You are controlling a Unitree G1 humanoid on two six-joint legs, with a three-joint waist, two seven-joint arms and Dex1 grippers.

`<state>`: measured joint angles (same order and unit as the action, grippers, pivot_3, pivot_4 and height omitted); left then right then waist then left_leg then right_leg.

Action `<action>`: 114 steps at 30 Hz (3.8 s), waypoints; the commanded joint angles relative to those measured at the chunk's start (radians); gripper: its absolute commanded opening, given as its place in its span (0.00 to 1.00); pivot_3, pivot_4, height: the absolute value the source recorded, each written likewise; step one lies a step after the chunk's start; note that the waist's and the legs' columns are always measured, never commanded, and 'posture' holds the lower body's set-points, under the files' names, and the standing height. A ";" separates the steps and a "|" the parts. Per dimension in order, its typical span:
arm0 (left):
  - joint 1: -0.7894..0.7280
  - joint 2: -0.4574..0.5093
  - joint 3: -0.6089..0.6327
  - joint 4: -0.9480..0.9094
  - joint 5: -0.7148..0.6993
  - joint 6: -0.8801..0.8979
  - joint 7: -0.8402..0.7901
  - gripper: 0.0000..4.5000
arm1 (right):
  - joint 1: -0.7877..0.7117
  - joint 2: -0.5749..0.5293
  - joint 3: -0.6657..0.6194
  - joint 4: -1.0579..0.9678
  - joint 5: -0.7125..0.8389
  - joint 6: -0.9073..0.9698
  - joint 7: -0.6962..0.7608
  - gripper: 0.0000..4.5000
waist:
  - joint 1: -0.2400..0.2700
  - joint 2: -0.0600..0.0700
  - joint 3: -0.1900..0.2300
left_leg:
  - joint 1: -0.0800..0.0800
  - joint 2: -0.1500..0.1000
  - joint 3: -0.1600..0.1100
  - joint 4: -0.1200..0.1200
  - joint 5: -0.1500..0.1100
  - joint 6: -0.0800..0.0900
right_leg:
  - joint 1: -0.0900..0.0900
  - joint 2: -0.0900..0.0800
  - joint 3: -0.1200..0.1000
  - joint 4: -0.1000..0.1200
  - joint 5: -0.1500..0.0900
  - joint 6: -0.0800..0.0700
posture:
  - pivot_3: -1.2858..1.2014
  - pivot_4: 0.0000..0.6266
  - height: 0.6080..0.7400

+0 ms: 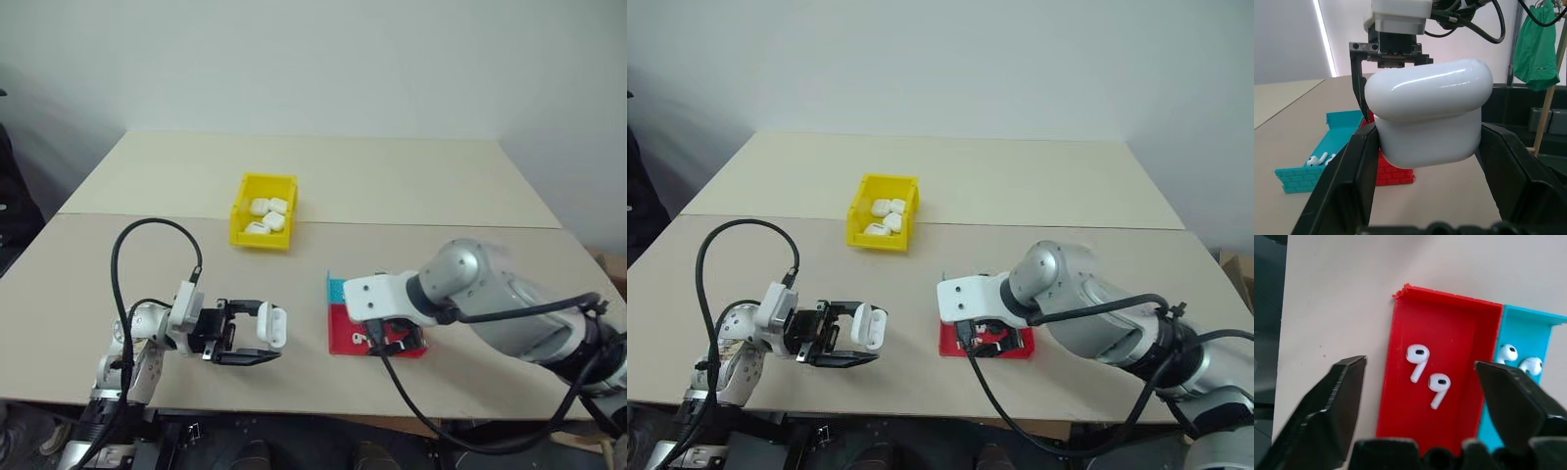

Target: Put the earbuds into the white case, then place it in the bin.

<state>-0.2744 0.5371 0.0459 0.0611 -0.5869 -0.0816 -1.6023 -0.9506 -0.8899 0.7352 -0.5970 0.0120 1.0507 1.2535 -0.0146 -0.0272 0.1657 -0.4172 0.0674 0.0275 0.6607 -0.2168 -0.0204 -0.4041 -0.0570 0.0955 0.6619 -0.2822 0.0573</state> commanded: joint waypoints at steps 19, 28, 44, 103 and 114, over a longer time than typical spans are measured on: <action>-0.016 -0.009 -0.020 0.084 -0.094 -0.103 -0.012 0.63 | -0.084 0.093 0.183 0.124 -0.094 0.037 -0.068 0.63 | -0.005 0.000 0.000 | 0.000 0.000 0.000 0.000 0.000 0.000 | 0.000 0.000 0.000 0.001 0.000 0.000 | 0.52 0.24 1.00; -0.006 0.006 -0.033 0.085 -0.085 -0.149 -0.012 0.63 | -0.080 0.117 0.193 0.135 -0.107 0.050 -0.089 0.59 | -0.005 0.000 0.000 | 0.000 0.000 0.000 0.000 0.000 0.000 | 0.000 0.000 0.000 0.001 0.000 0.000 | 0.52 0.24 1.00; -0.011 0.013 -0.037 0.084 -0.063 -0.169 -0.012 0.63 | -0.073 0.125 0.215 0.151 -0.129 0.044 -0.090 0.59 | -0.005 0.000 0.000 | 0.000 0.000 0.000 0.000 0.000 0.000 | 0.000 0.001 0.000 0.001 0.000 0.000 | 0.52 0.24 1.00; -0.057 -0.044 -0.024 -0.144 -0.186 0.060 0.058 0.63 | 0.136 0.204 -0.875 -0.197 0.294 0.368 -0.133 0.17 | 0.000 0.000 0.000 | -0.005 0.000 -0.003 0.000 0.000 0.000 | -0.001 0.000 -0.003 -0.004 0.000 0.000 | 0.52 0.24 1.00; -0.118 -0.117 -0.042 -0.198 -0.238 0.178 0.084 0.63 | 0.314 0.665 -1.180 -0.291 0.560 0.046 -0.282 0.17 | -0.001 0.000 0.000 | -0.006 0.000 -0.006 -0.001 0.000 0.000 | 0.000 0.001 -0.005 -0.004 0.000 0.000 | 0.52 0.24 1.00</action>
<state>-0.3759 0.4296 0.0036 -0.0864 -0.7921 0.0846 -1.5194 -0.6526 -0.2284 -0.4391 -0.8571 0.5296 1.1939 0.9762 -0.0156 -0.0270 0.1655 -0.4226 0.0675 0.0209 0.6598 -0.2168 -0.0204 -0.4037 -0.0559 0.0902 0.6579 -0.2818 0.0573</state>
